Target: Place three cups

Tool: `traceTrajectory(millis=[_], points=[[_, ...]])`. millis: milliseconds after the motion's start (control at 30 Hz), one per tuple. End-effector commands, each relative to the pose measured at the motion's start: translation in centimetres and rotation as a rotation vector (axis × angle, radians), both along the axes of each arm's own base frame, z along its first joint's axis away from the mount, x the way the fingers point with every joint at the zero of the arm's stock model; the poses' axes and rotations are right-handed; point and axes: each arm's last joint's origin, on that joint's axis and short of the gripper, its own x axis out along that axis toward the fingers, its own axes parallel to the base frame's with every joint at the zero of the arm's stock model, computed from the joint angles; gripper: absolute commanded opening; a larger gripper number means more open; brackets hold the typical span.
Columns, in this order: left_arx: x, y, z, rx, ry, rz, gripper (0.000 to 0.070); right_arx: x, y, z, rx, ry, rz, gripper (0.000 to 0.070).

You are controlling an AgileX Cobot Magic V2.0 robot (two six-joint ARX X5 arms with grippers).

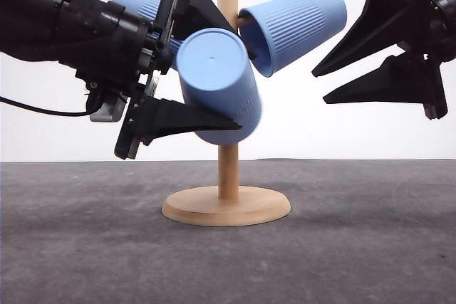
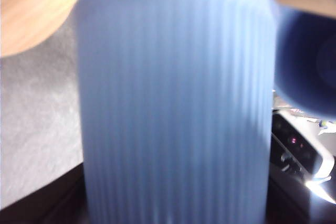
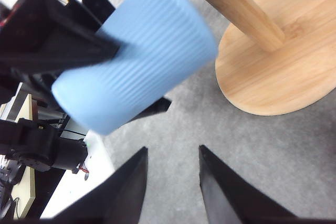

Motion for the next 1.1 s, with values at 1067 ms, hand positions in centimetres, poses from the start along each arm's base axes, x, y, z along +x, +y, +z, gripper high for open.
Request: traceTrajectory(millis=[1067], points=[[0.9,1.1,-0.3,-0.009,-0.002,-0.108,0.0611,0.1,0.1,0.1,-0.007,0.011,0.006,0.0194]])
